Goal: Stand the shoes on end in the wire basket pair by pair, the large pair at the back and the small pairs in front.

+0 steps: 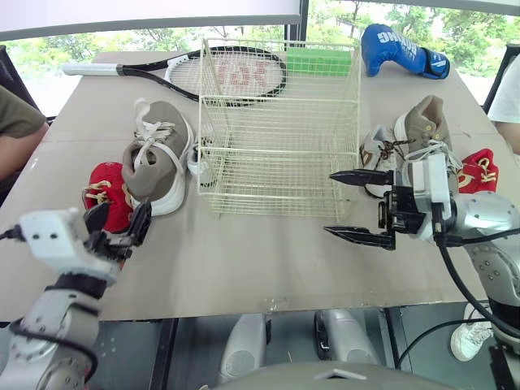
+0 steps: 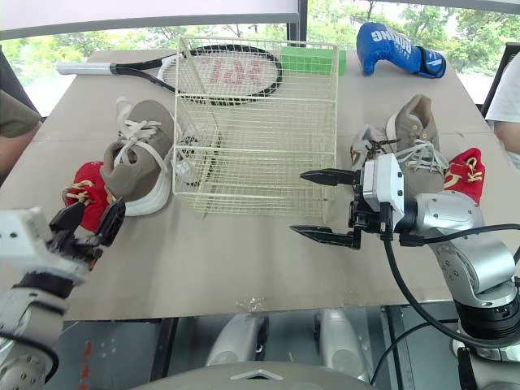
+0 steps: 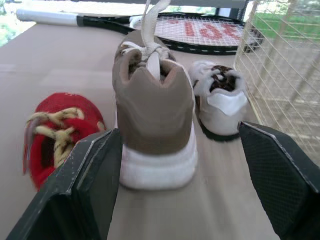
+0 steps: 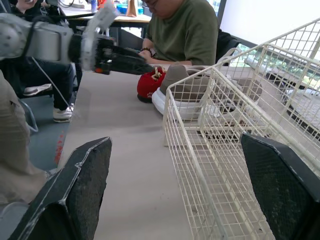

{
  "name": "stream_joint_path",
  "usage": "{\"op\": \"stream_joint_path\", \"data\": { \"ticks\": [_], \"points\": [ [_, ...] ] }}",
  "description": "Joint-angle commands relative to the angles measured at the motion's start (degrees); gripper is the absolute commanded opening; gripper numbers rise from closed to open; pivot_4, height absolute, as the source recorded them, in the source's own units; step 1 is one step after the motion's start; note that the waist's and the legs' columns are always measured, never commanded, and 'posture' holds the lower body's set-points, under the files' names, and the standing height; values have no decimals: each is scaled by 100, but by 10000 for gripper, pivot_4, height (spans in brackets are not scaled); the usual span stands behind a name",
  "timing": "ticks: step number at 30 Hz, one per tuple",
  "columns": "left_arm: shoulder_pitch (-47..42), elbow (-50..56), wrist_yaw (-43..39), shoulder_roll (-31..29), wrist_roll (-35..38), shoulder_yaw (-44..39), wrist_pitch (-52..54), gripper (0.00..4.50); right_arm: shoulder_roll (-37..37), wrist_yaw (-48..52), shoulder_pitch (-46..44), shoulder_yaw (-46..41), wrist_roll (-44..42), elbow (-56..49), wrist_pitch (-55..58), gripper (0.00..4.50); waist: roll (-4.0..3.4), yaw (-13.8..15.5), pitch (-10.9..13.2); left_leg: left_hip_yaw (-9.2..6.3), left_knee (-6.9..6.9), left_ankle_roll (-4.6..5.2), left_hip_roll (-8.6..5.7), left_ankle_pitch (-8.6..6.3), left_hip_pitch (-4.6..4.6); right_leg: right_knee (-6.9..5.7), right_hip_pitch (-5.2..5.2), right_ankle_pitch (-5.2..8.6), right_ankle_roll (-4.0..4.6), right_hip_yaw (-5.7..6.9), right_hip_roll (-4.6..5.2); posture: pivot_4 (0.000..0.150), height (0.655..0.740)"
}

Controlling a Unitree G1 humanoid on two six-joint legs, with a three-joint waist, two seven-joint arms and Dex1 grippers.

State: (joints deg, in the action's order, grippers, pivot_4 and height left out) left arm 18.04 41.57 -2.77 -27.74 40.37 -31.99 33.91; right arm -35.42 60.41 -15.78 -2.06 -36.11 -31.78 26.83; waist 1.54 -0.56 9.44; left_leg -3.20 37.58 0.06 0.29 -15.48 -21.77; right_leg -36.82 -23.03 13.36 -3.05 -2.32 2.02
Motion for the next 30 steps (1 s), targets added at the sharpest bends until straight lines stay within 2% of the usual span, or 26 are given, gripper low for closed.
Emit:
{"op": "stream_joint_path", "data": {
  "ticks": [1, 7, 10, 13, 16, 19, 21, 23, 26, 30],
  "points": [
    [-670, -256, 480, -332, -158, 192, 725, 40092, -38, -137, -12, -80, -271, -378, -3, 39432, 0, -6, 0, -5, 0, 0, 0, 0, -1, 0, 0, 0, 0, 3, -2, 1500, 7400],
    [-2145, -1402, 715, -641, -407, 671, 1666, 40092, -165, -274, 114, -97, -382, -617, 37, 39432, 1, -7, 0, -15, -1, 0, -3, 0, -1, -3, 0, -1, -1, 6, 0, 1500, 7400],
    [-2722, -1993, 746, -559, -490, 849, 2031, 40092, -242, -379, 205, -135, -429, -769, 44, 39432, -4, 33, -3, -17, -1, -1, -10, 1, -1, -5, 2, -1, -2, 15, 5, 1500, 7400],
    [-2941, -2283, 493, -525, -597, 1039, 2059, 31610, -302, -505, 305, -157, -435, -897, 45, 41326, -17, 73, -10, -23, -1, -3, -10, 2, 6, -6, 12, -1, -1, 21, 6, 1500, 7400],
    [-2930, -2403, 348, -469, -770, 1108, 1930, 19554, -364, -624, 428, -170, -439, -1032, 40, 41326, -46, 135, -26, -25, -1, -7, -10, 5, 15, -6, 24, 0, -1, 22, 6, 1500, 7400],
    [-2866, -2411, 302, -334, -974, 1058, 1626, 10474, -402, -737, 508, -171, -467, -1111, 60, 41326, -53, 147, -32, -27, -1, -14, -11, 10, 24, -6, 33, 0, 0, 24, 6, 1500, 7400],
    [-2777, -2350, 213, -199, -1200, 993, 1048, 7892, -416, -775, 537, -132, -445, -1111, 25, 41326, -55, 142, -33, -27, -1, -19, -11, 13, 26, -6, 35, 0, 1, 23, 7, 1500, 7400],
    [-2708, -2158, 208, 18, -1332, 839, 489, 7274, -401, -815, 510, -95, -414, -1079, -1, 41326, -56, 144, -33, -26, -1, -19, -11, 14, 26, -6, 35, 0, 1, 21, 8, 1500, 7400],
    [-2543, -1386, 243, 368, -1691, 474, -939, 6754, -234, -1062, 161, -110, -518, -876, 79, 41326, -32, 134, -21, -30, -1, -21, -8, 14, 8, -2, 23, -1, 2, 24, 11, 1500, 7400],
    [-2574, -1084, 55, 176, -2137, 362, -1820, 6754, -52, -1423, -545, -260, -1005, -463, 463, 41326, 32, 118, 7, -32, -1, -26, -4, 17, -22, -1, -10, -5, 6, 23, 10, 1500, 7400]
  ]
}}
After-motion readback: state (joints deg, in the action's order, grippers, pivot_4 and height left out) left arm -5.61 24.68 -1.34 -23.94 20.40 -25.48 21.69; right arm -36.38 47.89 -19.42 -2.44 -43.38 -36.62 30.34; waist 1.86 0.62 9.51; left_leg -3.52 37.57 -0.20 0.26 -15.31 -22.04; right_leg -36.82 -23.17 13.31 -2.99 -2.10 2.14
